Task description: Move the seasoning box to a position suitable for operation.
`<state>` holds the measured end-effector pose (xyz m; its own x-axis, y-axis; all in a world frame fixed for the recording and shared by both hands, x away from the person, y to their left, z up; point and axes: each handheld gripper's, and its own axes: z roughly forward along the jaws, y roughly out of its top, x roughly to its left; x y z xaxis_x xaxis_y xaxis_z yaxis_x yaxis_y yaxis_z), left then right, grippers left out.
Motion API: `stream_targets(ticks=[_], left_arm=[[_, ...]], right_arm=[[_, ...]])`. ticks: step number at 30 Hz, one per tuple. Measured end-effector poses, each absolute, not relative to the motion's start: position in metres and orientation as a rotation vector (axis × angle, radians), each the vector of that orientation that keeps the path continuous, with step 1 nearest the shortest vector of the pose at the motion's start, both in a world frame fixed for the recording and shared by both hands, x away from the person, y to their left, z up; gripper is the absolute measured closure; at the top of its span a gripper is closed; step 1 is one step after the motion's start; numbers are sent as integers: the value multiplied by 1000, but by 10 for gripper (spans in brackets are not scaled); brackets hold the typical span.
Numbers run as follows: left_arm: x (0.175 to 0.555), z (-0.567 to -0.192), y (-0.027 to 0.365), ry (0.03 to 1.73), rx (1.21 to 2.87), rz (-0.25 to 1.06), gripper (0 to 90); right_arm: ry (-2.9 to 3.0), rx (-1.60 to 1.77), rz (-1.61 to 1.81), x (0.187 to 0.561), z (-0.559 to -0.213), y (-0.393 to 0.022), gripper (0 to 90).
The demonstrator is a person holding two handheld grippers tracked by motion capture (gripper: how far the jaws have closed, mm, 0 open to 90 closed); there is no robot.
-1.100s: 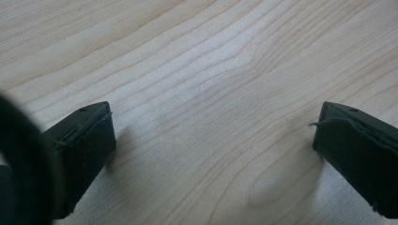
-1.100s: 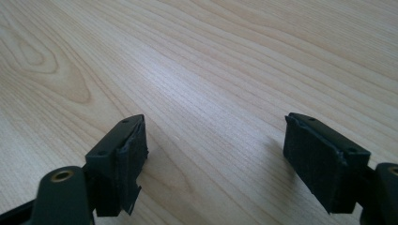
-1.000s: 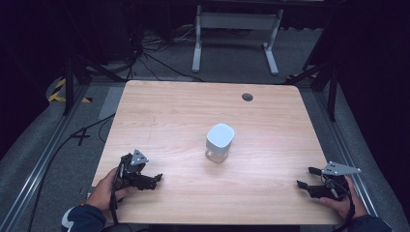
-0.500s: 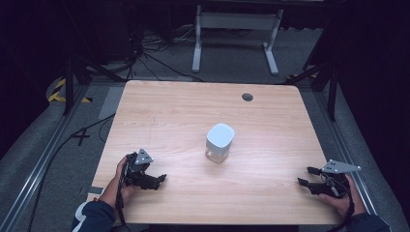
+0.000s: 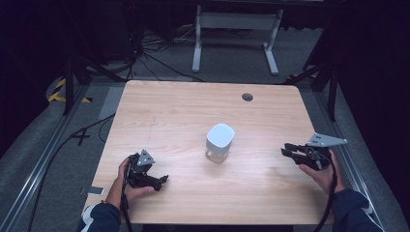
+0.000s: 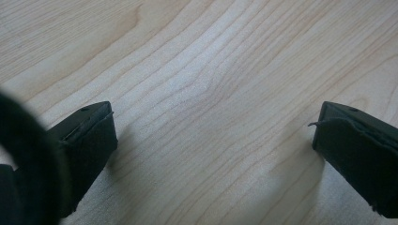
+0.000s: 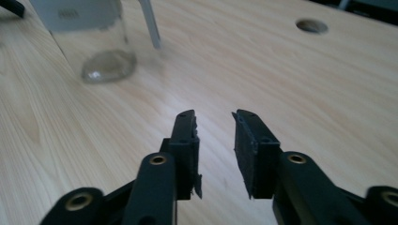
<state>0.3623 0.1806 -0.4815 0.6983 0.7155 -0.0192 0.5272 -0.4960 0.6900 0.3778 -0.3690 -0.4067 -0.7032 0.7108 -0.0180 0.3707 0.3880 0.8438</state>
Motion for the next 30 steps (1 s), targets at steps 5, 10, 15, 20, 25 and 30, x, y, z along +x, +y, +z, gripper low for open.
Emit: stream_targets(ticks=[5,10,15,20,25,30], left_arm=[[361,-481,180,956,2218,361,4],[362,-481,180,954,2217,361,4],[361,-481,180,959,2213,361,4],[361,-481,180,956,2215,363,4],[362,-481,180,956,2216,362,4],[363,-481,181,940,2222,373,4]], right_arm=[[2290,808,1270,393,-387,-327,793],[2298,731,1304,402,-374,-298,878],[2312,651,1359,412,-365,-273,895],[2334,595,1374,421,-365,-248,896],[2353,575,1363,428,-373,-228,896],[2348,567,1361,433,-377,-220,896]])
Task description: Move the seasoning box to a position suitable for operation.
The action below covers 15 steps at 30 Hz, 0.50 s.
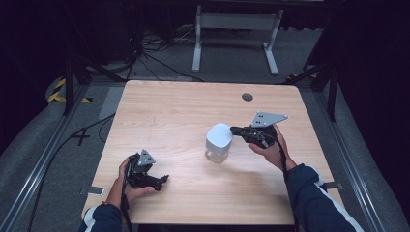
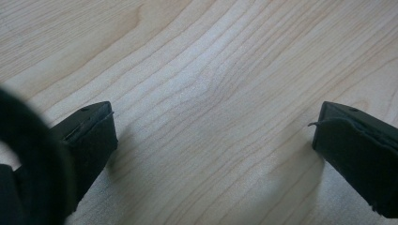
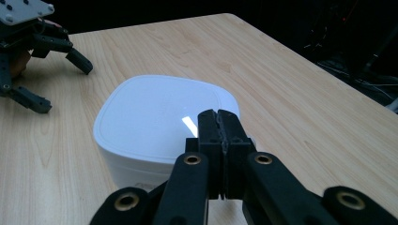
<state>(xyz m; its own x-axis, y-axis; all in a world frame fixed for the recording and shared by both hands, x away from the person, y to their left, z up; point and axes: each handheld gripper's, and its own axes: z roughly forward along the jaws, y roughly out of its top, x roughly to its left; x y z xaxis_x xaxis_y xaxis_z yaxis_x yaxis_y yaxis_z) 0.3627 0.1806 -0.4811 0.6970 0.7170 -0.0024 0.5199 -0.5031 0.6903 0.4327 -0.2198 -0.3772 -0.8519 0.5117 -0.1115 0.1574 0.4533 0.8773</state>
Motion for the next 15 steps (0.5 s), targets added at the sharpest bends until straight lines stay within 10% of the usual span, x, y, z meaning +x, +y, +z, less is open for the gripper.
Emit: stream_targets(ticks=[15], left_arm=[[361,-481,180,959,2215,361,5]], right_arm=[[2314,560,1356,444,-379,-213,897]])
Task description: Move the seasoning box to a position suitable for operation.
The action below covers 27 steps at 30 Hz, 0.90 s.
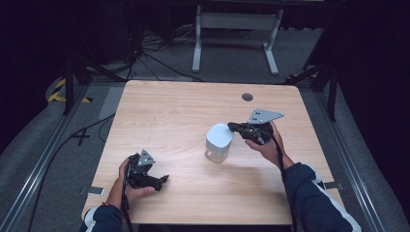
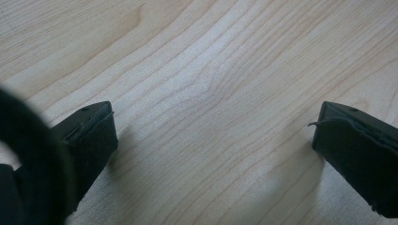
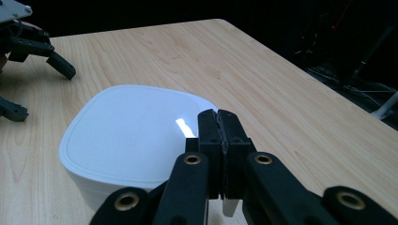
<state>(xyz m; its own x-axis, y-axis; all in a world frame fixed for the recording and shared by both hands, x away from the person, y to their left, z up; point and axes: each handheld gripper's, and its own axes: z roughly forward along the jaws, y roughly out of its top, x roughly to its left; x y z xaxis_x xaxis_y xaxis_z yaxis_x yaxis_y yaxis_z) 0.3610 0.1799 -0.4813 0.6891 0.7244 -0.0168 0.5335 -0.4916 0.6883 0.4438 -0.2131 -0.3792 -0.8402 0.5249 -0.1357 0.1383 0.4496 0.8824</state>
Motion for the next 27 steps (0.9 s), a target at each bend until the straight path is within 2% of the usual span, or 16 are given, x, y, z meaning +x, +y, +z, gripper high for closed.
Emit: stream_targets(ticks=[4,5,6,7,9,11,13,14,15,17,19,27], left_arm=[[358,-480,181,927,2208,375,23],[356,-478,181,928,2189,362,147],[356,-479,180,943,2177,359,213],[356,-477,180,931,2185,361,220],[356,-472,178,909,2151,356,340],[357,-463,177,874,2097,345,387],[358,-458,177,849,2077,339,494],[358,-453,175,827,2044,319,494],[359,-446,172,791,2037,328,605],[361,-439,166,757,2025,328,675],[363,-432,159,707,2037,347,712],[370,-418,123,587,2044,337,758]], right_arm=[[2305,572,1353,446,-379,-215,898],[2306,577,1369,447,-380,-216,899],[2308,581,1373,447,-380,-216,899],[2309,580,1374,447,-380,-216,899],[2307,584,1373,447,-380,-217,900],[2306,584,1381,447,-381,-216,900],[2306,582,1369,447,-380,-216,900],[2304,581,1363,446,-380,-215,899],[2303,581,1350,446,-379,-215,900],[2300,591,1352,446,-380,-216,900],[2298,593,1353,446,-380,-216,899],[2294,602,1360,447,-381,-217,900]])
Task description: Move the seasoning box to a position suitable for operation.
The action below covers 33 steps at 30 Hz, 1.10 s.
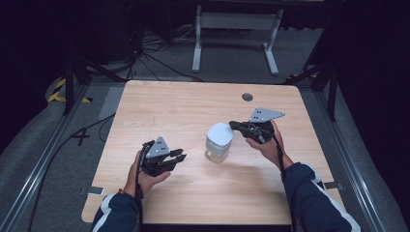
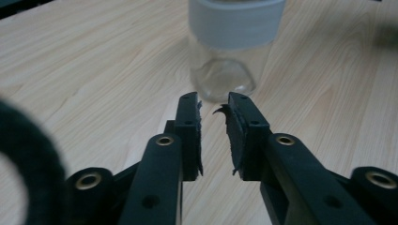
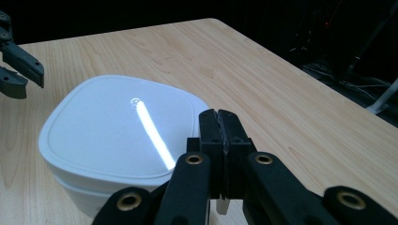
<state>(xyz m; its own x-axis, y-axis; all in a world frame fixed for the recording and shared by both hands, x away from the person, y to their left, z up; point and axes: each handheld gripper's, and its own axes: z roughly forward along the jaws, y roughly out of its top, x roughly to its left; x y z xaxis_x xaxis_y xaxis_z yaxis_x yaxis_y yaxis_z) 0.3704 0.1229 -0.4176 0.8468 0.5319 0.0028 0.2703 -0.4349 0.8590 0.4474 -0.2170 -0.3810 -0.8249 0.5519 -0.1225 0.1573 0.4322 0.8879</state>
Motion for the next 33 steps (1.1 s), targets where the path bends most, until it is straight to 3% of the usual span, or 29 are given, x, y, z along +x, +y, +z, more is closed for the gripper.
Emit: stream_targets(ticks=[6,9,17,33], left_arm=[[379,-400,90,525,2034,356,814],[386,-393,76,518,2034,370,892],[394,-390,60,533,2034,369,898],[396,-393,66,579,2053,403,897]], right_arm=[[2299,610,1371,449,-382,-218,900],[2299,610,1365,449,-382,-218,900],[2304,591,1361,447,-381,-217,900],[2296,600,1363,448,-382,-218,900]])
